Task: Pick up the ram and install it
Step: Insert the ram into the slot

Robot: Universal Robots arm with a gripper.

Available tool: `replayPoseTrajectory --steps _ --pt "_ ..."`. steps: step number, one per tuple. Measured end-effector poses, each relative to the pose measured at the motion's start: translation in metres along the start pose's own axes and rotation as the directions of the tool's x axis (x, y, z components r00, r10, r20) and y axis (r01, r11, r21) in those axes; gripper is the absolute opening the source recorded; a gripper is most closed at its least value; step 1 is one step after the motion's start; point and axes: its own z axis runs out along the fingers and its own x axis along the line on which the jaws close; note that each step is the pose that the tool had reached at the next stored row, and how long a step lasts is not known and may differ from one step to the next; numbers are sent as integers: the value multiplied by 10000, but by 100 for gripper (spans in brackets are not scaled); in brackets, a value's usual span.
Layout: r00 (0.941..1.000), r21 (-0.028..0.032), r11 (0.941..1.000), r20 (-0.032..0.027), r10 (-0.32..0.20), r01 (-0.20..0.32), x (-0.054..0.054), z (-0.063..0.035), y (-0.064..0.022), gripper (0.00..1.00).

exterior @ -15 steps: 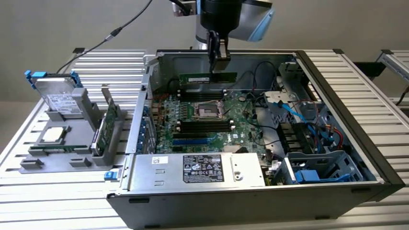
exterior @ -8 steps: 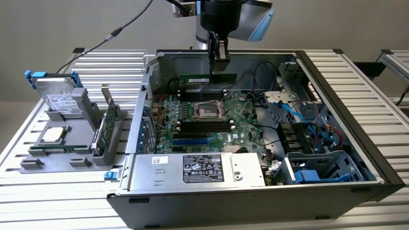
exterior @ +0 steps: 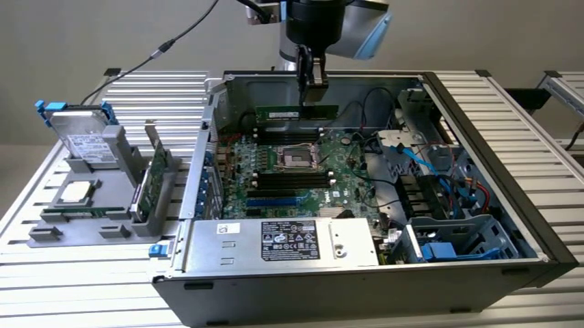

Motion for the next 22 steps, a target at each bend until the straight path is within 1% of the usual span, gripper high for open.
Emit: replayPoseTrajectory --steps 6,10,11,22 --pt "10000 1 10000 1 0 0 0 5 0 13" --pt "10000 0 10000 0 8 -8 -3 76 0 13" --pt "10000 -1 10000 0 10 -10 -5 112 -1 13" --pt "10000 -4 10000 0 66 -66 -14 313 -2 13"
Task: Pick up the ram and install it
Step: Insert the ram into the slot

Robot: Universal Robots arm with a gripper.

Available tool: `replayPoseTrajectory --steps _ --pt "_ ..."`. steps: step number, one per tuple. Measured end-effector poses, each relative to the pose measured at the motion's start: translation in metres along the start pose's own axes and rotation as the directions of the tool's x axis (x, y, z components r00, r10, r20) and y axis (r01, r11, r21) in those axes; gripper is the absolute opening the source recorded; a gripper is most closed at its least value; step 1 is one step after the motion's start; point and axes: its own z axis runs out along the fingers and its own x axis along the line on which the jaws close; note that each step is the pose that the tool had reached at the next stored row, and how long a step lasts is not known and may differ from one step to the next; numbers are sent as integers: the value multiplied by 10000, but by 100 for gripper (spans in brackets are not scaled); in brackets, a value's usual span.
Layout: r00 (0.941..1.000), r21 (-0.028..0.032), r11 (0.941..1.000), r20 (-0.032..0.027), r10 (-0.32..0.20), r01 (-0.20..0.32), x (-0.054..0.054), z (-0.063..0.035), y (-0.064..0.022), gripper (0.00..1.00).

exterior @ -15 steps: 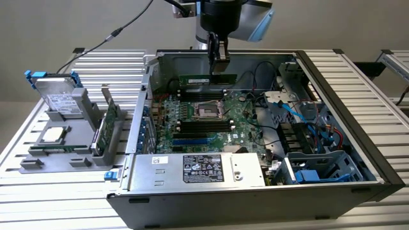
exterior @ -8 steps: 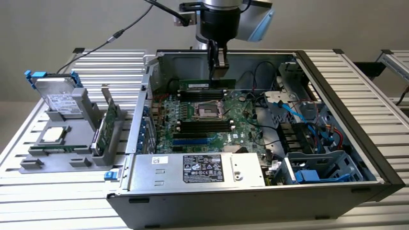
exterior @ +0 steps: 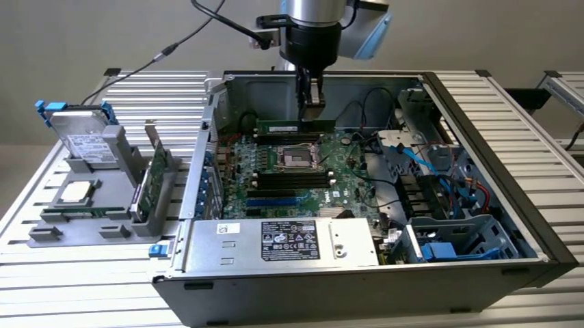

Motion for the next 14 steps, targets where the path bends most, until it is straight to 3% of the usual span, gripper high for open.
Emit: replayPoseTrajectory --steps 14 --pt "9999 -7 9999 2 158 -158 -12 255 -2 13"
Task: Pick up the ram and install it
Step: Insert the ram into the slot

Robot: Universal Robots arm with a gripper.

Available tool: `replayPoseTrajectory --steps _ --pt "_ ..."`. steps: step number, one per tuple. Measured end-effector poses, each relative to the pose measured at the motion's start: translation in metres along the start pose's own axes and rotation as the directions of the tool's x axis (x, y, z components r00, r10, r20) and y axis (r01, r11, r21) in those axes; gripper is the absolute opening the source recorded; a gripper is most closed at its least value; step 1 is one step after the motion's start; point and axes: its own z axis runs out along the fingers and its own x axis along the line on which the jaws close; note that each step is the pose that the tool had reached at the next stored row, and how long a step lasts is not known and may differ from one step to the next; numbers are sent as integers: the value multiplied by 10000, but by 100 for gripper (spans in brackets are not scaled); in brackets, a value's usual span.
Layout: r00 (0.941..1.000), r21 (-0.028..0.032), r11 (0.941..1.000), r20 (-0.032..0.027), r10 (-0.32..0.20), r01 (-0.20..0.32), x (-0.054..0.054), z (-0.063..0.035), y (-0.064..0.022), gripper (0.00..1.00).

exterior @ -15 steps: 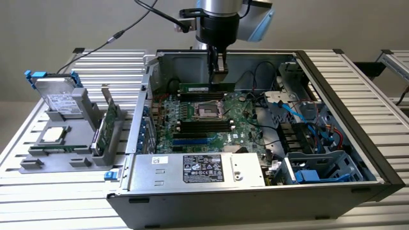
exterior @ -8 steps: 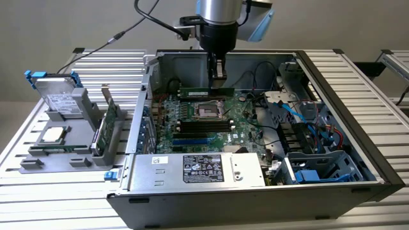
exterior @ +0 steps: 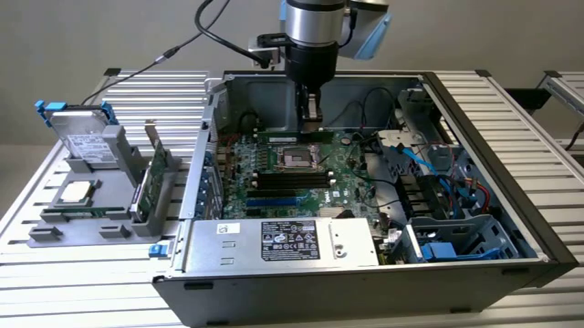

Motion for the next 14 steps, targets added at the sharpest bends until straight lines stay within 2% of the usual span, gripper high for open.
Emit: replayPoseTrajectory --steps 7,9,14 --pt "10000 2 10000 0 -43 43 21 135 -1 13" --pt "9999 5 9999 -3 -129 129 62 229 -1 13" --pt "9999 7 9999 -3 -163 163 104 332 0 13"
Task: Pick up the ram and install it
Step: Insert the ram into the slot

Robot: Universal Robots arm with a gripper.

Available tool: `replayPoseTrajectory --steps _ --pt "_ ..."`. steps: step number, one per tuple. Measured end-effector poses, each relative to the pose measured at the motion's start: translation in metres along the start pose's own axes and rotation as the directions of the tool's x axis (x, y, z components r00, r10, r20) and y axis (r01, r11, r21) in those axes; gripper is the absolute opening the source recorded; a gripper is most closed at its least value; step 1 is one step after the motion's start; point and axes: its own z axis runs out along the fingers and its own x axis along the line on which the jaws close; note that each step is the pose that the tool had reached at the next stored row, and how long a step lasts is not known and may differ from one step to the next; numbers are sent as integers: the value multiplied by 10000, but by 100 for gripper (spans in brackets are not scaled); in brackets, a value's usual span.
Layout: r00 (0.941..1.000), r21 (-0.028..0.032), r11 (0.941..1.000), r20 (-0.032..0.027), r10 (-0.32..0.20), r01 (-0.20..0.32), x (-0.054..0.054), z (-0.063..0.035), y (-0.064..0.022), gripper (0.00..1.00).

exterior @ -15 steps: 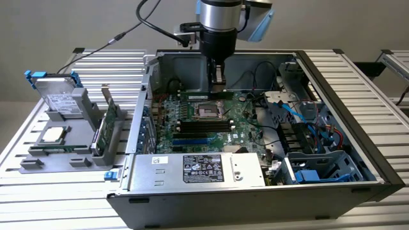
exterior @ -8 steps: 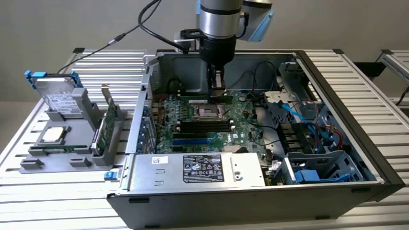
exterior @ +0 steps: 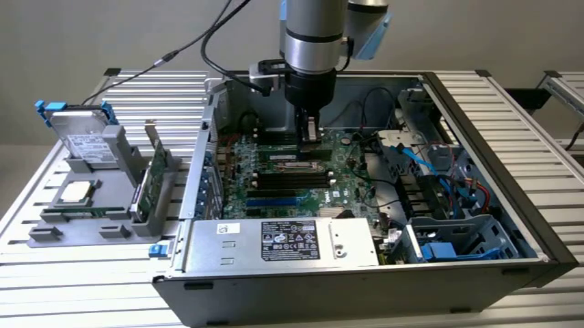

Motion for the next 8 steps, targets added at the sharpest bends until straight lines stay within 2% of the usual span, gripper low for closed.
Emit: replayPoseTrajectory --steps 8 --pt "10000 2 10000 -1 -50 50 67 146 1 13"
